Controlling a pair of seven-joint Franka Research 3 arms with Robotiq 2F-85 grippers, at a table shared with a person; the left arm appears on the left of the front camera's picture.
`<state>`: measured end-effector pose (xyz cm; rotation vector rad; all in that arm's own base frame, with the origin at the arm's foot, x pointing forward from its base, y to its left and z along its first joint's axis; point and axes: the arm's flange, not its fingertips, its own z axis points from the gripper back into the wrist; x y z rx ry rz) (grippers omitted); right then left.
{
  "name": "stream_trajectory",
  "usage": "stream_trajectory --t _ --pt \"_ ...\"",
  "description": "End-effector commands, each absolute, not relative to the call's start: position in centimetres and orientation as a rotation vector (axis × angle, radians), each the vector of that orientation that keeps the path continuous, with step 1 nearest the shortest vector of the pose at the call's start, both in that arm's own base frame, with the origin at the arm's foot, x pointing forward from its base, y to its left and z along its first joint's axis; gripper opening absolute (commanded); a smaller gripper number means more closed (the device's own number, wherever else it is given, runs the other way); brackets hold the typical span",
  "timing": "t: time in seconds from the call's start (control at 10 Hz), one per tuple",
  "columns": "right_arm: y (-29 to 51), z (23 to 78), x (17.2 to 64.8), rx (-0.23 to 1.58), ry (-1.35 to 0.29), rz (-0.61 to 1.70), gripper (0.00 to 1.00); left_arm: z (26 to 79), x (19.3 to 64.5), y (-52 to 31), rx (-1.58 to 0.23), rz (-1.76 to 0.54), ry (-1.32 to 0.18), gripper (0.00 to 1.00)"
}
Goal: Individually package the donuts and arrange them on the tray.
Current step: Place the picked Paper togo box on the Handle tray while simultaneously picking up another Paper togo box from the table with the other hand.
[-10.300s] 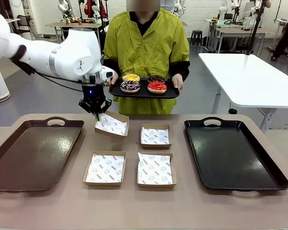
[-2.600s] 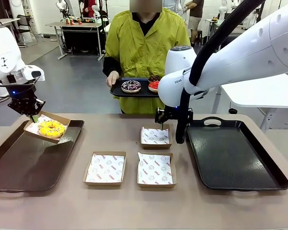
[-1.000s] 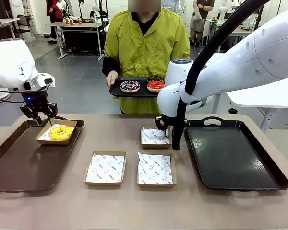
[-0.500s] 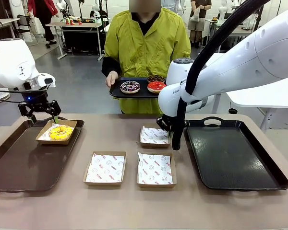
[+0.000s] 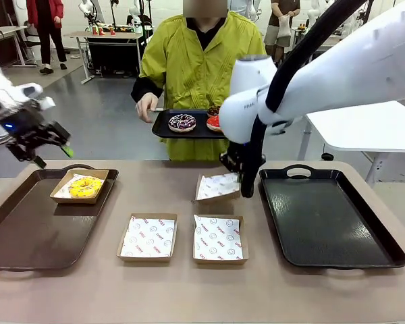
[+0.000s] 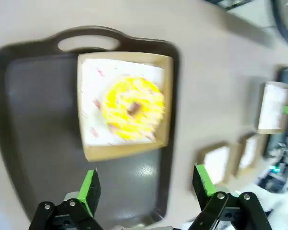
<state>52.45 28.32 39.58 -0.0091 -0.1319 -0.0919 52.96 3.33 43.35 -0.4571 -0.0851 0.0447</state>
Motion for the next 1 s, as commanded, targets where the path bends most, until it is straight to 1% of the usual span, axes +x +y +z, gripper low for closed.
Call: stream_trajectory --t 0.0,0.3,0.5,0.8,0.9 --pt "28.6 43.8 51.9 -0.055 -0.172 -0.103 0.00 45.7 46.7 8.6 -0.743 0.044 -0.103 1.00" --pt "29.2 49.1 51.9 -0.077 -0.210 -0.113 0.00 46.4 40.7 15.1 -1.087 0.039 -0.133 1.00" --pt "29.2 50.6 52.7 -0.079 -0.208 -0.134 0.00 44.4 38.0 19.5 -1.233 0.154 -0.221 1.00" --pt "29.1 51.1 54.1 -0.069 -0.207 -0.157 0.00 41.6 36.3 22.4 -1.286 0.261 -0.244 1.00" --pt "29.1 51.0 54.3 -0.072 -0.201 -0.153 0.00 42.9 36.0 22.0 -1.245 0.236 -0.212 1.00"
